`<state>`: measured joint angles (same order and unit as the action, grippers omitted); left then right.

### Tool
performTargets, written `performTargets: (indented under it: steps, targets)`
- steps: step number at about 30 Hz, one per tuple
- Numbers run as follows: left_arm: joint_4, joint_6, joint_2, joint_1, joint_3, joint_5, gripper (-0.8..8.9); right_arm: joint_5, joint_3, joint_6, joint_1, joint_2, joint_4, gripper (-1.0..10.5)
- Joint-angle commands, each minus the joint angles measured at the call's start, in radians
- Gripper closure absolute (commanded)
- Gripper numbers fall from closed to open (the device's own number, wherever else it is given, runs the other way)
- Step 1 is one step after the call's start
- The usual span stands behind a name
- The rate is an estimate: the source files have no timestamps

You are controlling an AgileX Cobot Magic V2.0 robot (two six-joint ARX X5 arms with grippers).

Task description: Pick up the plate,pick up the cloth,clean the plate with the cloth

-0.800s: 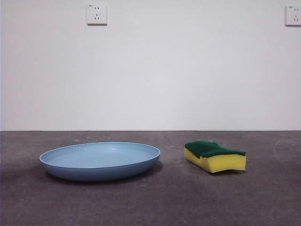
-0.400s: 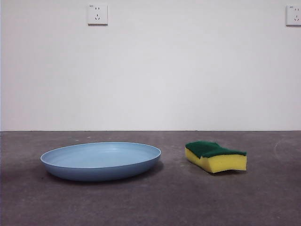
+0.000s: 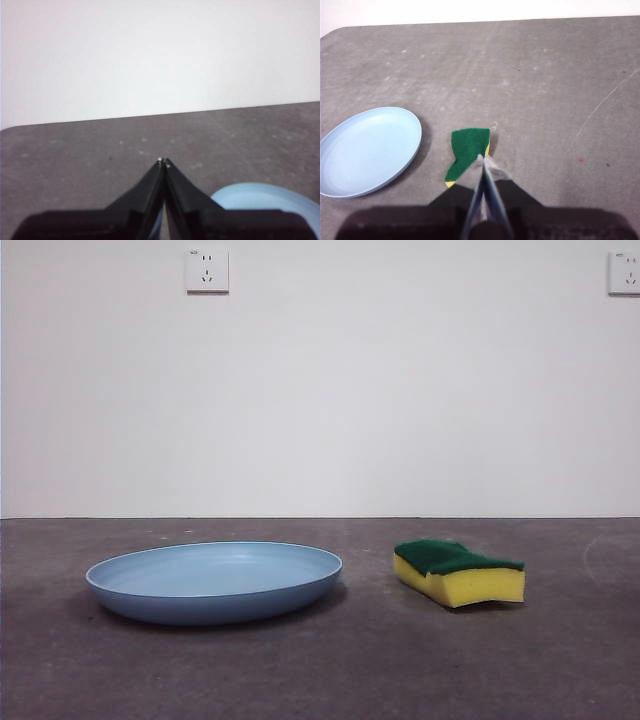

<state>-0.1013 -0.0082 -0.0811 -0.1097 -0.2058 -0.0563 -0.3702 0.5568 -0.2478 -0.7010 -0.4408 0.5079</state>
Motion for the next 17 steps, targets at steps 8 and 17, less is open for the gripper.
performTargets:
  steps: [8, 17]
  targets:
    - [0.005, -0.03, 0.072, 0.069, 0.202, -0.05, 8.17, -0.003, -0.002, -0.01, -0.002, 0.003, -0.003, 9.5]
    - [-0.072, -0.033, 0.071, 0.073, 0.201, -0.05, 8.17, -0.003, -0.002, -0.01, -0.002, 0.003, -0.003, 9.5]
